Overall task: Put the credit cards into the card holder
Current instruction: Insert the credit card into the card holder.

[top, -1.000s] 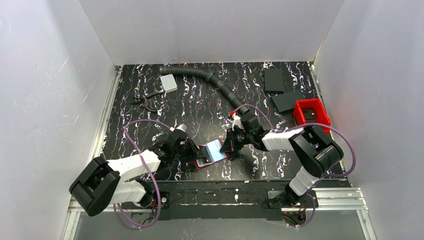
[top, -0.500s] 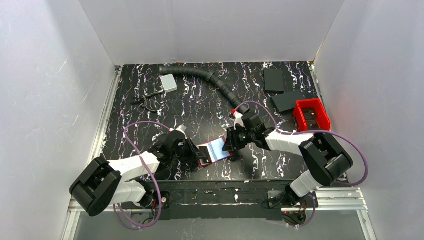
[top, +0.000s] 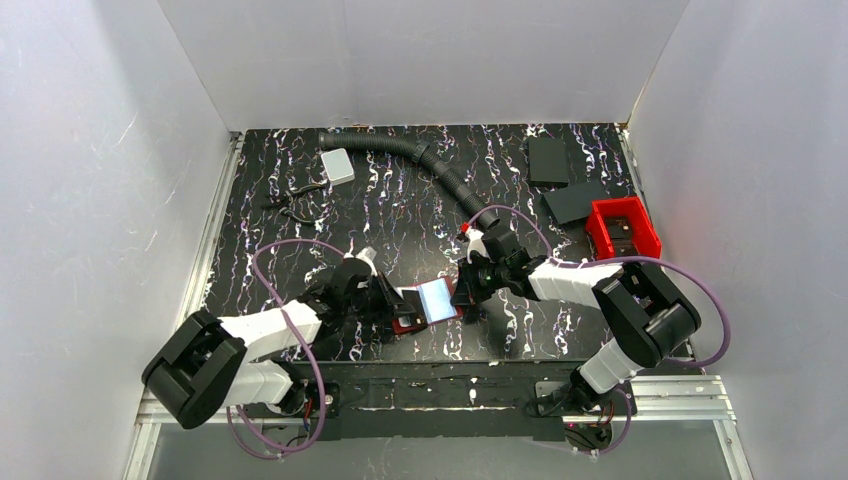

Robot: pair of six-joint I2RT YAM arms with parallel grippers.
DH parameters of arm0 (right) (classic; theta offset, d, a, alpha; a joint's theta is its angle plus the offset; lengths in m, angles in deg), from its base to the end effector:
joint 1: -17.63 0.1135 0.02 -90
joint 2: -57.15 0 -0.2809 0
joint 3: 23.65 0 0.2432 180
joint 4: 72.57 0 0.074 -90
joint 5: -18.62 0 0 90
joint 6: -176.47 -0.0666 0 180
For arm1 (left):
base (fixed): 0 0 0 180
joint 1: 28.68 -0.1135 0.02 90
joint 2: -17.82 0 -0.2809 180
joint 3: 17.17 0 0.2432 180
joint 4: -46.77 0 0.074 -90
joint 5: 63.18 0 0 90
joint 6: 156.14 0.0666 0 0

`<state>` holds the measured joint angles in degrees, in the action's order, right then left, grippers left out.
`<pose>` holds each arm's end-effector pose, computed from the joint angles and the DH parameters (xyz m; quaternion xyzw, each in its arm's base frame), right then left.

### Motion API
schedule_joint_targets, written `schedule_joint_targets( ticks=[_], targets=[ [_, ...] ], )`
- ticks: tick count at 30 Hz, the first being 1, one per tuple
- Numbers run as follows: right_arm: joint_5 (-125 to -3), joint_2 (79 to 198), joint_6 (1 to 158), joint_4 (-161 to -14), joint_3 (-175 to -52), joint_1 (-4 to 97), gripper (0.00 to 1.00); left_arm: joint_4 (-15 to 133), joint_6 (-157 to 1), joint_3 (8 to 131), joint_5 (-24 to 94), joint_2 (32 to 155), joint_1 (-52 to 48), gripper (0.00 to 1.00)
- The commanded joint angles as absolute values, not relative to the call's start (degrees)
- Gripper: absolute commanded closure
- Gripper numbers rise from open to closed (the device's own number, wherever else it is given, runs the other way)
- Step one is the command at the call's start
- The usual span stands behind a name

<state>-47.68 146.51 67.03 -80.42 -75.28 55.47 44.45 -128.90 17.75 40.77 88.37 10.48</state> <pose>0.2234 0.2074 0.1491 -0.2215 0.8820 0.3442 0.2336 0.1760 -0.1640 0.1606 -0.1222 0.8669 -0.4334 0.2138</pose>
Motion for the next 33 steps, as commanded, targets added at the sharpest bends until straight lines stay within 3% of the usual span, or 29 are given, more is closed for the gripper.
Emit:
schedule_joint_targets(
  ticks=[1, 33],
  targets=[
    [-51.1, 147.2, 68.2, -81.4, -75.6, 55.3, 0.91, 42.6, -128.0, 19.5, 42.7, 90.0, 10.2, 1.0],
    [-50.4, 147.7, 67.9, -81.1, -75.0, 55.3, 0.92, 34.5, -126.8, 18.5, 49.7, 99.3, 6.5, 1.0]
  ],
)
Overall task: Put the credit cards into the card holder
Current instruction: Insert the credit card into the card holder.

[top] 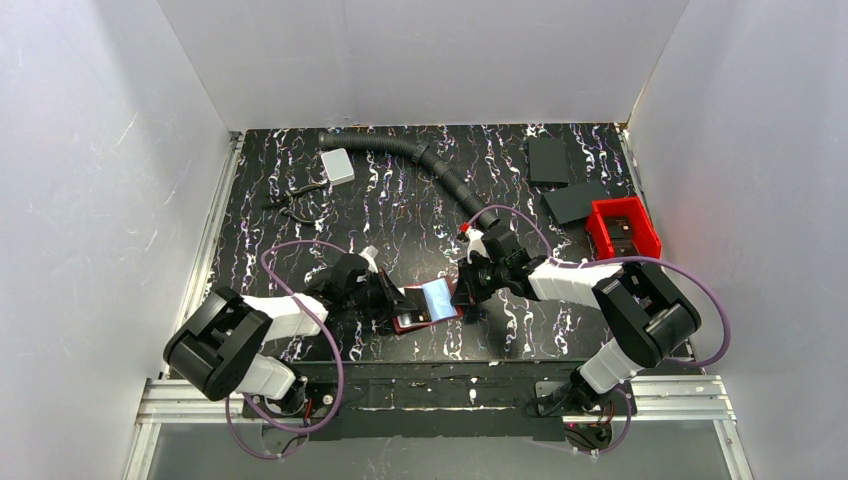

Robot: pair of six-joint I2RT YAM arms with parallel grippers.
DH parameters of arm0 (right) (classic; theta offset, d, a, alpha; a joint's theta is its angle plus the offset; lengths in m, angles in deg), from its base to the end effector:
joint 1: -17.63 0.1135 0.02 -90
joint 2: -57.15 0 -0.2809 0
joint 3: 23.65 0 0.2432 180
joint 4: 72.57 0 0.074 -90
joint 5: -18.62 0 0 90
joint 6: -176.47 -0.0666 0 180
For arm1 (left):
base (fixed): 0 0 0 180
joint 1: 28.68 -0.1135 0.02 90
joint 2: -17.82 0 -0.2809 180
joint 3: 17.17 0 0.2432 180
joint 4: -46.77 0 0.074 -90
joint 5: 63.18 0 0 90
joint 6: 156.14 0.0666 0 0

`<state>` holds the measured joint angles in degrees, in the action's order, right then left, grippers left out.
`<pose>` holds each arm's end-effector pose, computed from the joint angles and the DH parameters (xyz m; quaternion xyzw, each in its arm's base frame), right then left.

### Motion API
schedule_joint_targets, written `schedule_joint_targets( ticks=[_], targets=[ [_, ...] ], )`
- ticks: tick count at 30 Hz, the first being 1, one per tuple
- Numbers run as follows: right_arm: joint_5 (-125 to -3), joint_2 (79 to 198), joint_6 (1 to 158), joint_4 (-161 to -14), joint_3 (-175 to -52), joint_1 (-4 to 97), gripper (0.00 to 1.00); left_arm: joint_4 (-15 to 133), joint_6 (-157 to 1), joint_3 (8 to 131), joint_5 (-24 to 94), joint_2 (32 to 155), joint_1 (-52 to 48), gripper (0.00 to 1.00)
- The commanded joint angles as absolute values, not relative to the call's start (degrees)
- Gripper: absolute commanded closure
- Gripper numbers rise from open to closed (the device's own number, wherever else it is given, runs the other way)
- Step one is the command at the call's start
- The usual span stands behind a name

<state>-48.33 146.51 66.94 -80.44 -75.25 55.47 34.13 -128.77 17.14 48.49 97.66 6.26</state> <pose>0.2239 0.2069 0.1488 -0.2188 0.8837 0.3399 0.2358 0.1949 -0.1662 0.1426 -0.1192 0.8591 -0.4620 0.1851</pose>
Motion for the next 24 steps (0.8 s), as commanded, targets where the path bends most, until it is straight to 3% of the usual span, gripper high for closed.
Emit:
schedule_joint_targets(
  ticks=[1, 24],
  targets=[
    [-50.4, 147.6, 67.9, -81.2, -75.1, 55.3, 0.92, 34.4, -126.8, 18.5, 49.8, 99.5, 6.5, 1.0],
    [-49.9, 147.5, 67.7, -80.8, -74.3, 55.3, 0.93, 27.7, -128.8, 16.2, 48.2, 100.2, 6.5, 1.0]
  ],
)
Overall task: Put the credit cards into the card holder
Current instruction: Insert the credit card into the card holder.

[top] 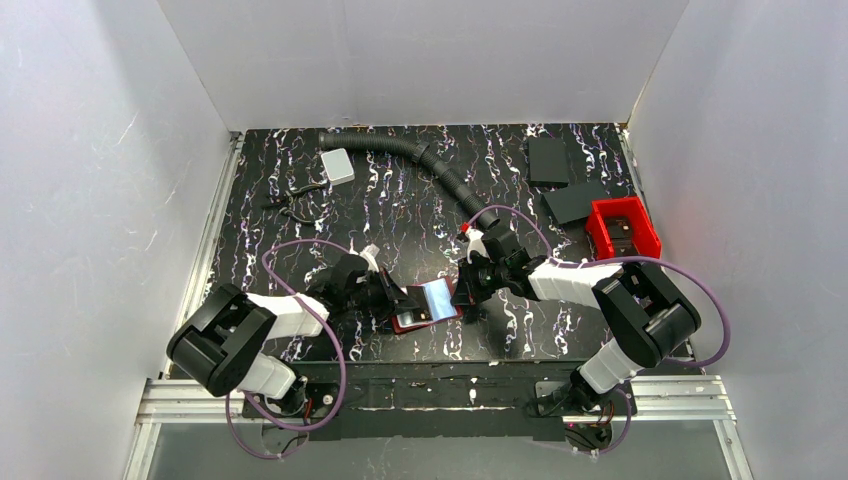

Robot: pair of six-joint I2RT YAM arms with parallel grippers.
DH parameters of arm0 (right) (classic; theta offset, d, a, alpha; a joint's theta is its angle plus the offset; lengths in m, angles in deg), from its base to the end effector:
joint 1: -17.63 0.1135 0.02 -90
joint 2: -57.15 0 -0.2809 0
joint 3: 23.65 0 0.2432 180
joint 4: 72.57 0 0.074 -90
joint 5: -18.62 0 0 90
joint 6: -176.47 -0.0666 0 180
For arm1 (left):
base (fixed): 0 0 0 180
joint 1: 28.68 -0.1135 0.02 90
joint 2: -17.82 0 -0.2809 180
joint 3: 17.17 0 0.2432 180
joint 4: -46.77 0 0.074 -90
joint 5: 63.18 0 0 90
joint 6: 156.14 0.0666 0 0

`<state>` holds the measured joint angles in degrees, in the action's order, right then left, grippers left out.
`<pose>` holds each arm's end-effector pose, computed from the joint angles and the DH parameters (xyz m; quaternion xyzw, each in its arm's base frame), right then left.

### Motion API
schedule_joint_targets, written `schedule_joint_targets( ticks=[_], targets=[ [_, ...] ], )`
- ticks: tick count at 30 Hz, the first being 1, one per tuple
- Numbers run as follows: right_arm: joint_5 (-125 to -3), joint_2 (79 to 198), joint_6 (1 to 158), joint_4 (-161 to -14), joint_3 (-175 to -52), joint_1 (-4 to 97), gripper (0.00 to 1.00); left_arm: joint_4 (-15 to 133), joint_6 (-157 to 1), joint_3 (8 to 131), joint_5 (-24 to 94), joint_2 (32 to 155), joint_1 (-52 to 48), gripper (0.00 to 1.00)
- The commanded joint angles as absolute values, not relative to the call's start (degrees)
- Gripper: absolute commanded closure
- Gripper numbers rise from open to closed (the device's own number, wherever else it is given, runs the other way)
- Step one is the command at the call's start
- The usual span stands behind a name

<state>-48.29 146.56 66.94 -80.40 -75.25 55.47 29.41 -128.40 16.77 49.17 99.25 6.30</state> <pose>0.2239 0.2070 0.1486 -0.2189 0.8837 0.3401 0.2355 0.1983 -0.1697 0.1439 -0.1065 0.8490 -0.4784 0.1976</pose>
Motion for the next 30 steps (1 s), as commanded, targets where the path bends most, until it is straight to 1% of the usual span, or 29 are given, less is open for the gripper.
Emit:
schedule_joint_targets(
  ticks=[1, 13, 23, 25, 27, 30],
  targets=[
    [-49.9, 147.4, 67.7, -80.8, -74.2, 55.3, 0.93, 27.6, -128.9, 16.1, 48.3, 100.4, 6.4, 1.0],
    [-49.6, 147.4, 67.0, -80.3, -73.8, 55.3, 0.93, 23.0, -131.5, 14.7, 48.3, 101.9, 6.5, 1.0],
    [-49.4, 147.1, 66.6, -80.0, -73.7, 55.3, 0.93, 22.7, -132.8, 15.8, 49.5, 104.9, 7.1, 1.0],
    [-49.4, 146.9, 66.7, -80.0, -73.7, 55.3, 0.93, 23.2, -133.3, 15.5, 49.2, 104.7, 7.2, 0.93],
    [-49.5, 146.7, 66.7, -80.1, -73.6, 55.3, 0.93, 25.4, -132.9, 15.6, 48.5, 103.7, 7.2, 0.81],
    [-49.5, 146.4, 66.8, -80.2, -73.5, 55.3, 0.93, 30.6, -131.8, 16.7, 47.8, 101.6, 7.1, 0.68]
  ],
)
